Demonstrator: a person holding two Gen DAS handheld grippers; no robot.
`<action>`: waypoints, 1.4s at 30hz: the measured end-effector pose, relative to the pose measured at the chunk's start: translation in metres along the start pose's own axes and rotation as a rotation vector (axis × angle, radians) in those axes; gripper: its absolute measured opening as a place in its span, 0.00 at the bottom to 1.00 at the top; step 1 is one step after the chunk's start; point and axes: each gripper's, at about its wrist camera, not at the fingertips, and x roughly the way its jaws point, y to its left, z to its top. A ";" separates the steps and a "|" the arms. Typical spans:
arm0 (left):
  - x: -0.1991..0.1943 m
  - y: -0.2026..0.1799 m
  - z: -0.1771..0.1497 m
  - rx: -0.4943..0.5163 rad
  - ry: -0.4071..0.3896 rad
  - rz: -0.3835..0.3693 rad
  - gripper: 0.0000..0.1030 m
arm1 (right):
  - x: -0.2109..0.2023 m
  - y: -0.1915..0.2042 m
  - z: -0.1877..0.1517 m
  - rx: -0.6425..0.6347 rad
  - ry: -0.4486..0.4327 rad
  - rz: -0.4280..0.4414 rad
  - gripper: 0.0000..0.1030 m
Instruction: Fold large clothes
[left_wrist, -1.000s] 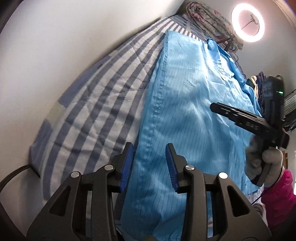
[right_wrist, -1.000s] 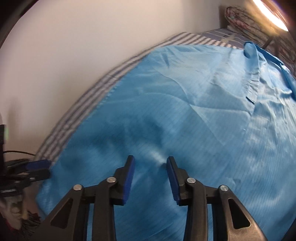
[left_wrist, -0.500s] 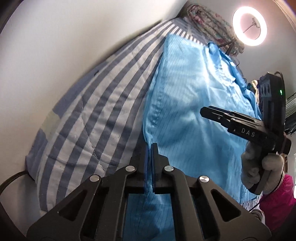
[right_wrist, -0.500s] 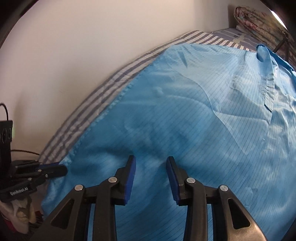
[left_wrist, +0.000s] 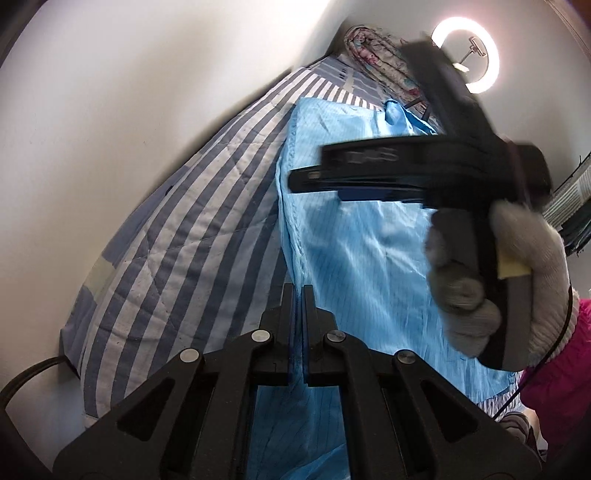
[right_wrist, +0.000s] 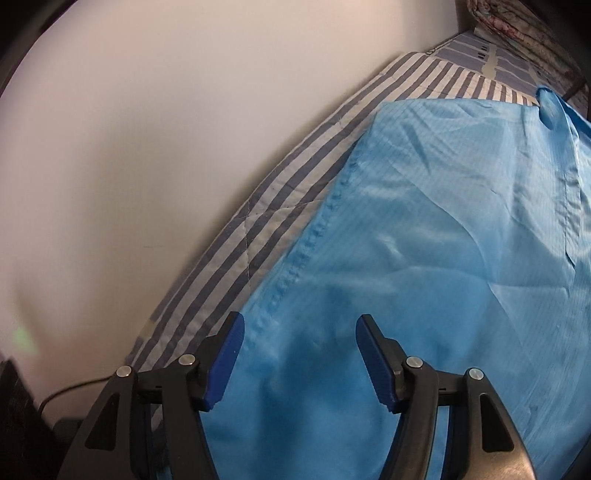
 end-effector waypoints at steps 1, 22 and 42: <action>0.000 -0.002 0.000 0.007 -0.001 0.001 0.00 | 0.004 0.004 0.002 0.004 0.013 -0.006 0.64; -0.001 -0.062 -0.003 0.170 -0.032 0.023 0.00 | -0.018 -0.021 -0.014 0.146 -0.083 0.105 0.00; -0.038 -0.105 0.010 0.220 -0.093 -0.174 0.00 | -0.082 -0.155 -0.107 0.379 -0.284 0.229 0.00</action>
